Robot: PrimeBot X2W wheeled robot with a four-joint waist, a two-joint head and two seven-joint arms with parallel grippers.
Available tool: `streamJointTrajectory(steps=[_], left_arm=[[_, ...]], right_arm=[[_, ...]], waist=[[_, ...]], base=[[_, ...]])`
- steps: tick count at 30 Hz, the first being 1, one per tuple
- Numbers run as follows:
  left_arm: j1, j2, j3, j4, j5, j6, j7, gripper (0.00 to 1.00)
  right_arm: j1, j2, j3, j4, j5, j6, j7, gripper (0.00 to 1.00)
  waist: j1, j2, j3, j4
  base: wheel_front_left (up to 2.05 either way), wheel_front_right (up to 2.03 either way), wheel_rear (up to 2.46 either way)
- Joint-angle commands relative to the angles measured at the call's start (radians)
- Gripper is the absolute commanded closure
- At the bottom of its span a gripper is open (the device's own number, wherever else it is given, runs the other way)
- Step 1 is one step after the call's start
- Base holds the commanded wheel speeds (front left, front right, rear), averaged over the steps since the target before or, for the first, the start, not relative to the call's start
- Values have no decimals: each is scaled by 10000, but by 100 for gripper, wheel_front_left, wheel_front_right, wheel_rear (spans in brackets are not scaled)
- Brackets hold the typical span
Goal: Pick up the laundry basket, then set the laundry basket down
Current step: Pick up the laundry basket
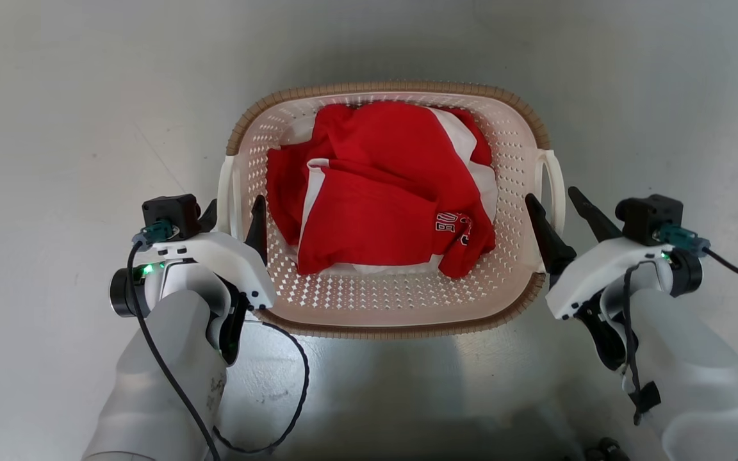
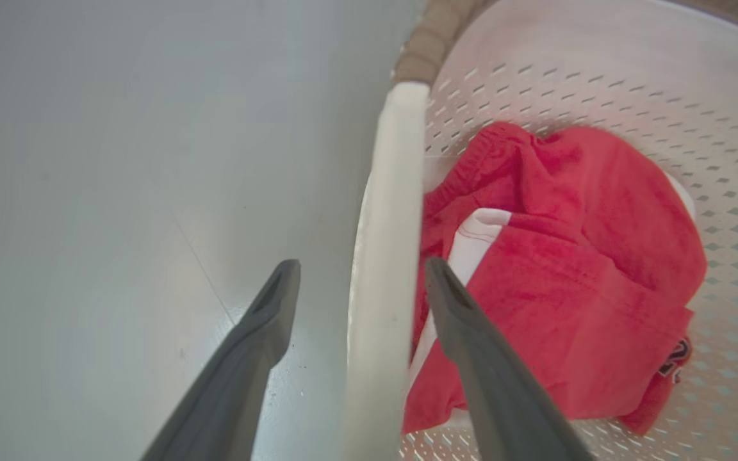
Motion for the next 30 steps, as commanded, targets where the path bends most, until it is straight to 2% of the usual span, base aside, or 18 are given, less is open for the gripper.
streamJointTrajectory(steps=[1,8,9,10,11,12,13,20,30], left_arm=[[105,191,124,45,-81,6,-51,0],[-66,191,-86,276,-251,-14,-51,0],[-81,191,-111,290,-283,-12,-51,14],[-92,191,-137,306,-324,-17,-51,30],[-101,191,-168,334,-365,-28,-51,63],[-110,191,-201,366,-402,-37,-51,95],[-118,191,-244,420,-439,-56,-51,100],[-215,191,-512,715,-601,-155,-51,100],[109,191,-586,1086,-920,-258,-51,100]], right_arm=[[300,65,288,17,128,69,-67,0],[12,61,707,149,489,69,-67,2],[-18,50,763,125,513,69,-67,27],[-42,38,805,107,542,69,-67,56],[-60,30,840,94,575,69,-67,73],[-72,22,870,85,606,69,-67,97],[-79,13,901,79,631,69,-67,100],[-162,-8,1133,93,769,69,-67,100],[-51,7,1566,297,1237,69,-67,100]], waist=[[0,0,78,-24],[0,0,238,-78],[0,0,249,-85],[0,0,260,-92],[0,0,267,-98],[0,0,269,-101],[0,0,269,-103],[0,0,154,-86],[0,0,-1020,-244]], base=[[0,0,0],[0,0,0],[0,0,0],[0,0,0],[0,0,0],[0,0,0],[0,0,0],[0,0,0],[0,0,0]])
